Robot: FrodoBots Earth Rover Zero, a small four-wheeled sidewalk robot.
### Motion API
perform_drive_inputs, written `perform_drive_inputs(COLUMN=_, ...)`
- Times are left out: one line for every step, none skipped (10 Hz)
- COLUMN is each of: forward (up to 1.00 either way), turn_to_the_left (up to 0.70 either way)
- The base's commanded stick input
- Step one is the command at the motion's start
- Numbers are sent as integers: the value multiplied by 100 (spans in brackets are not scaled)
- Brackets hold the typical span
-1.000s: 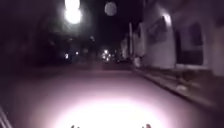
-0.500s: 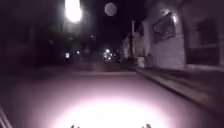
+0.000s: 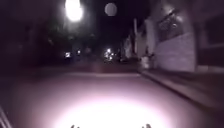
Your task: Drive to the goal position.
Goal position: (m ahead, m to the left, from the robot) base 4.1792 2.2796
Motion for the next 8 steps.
perform_drive_inputs(forward=70, turn_to_the_left=0)
perform_drive_inputs(forward=70, turn_to_the_left=0)
perform_drive_inputs(forward=70, turn_to_the_left=0)
perform_drive_inputs(forward=70, turn_to_the_left=0)
perform_drive_inputs(forward=70, turn_to_the_left=0)
perform_drive_inputs(forward=70, turn_to_the_left=0)
perform_drive_inputs(forward=70, turn_to_the_left=0)
perform_drive_inputs(forward=70, turn_to_the_left=0)
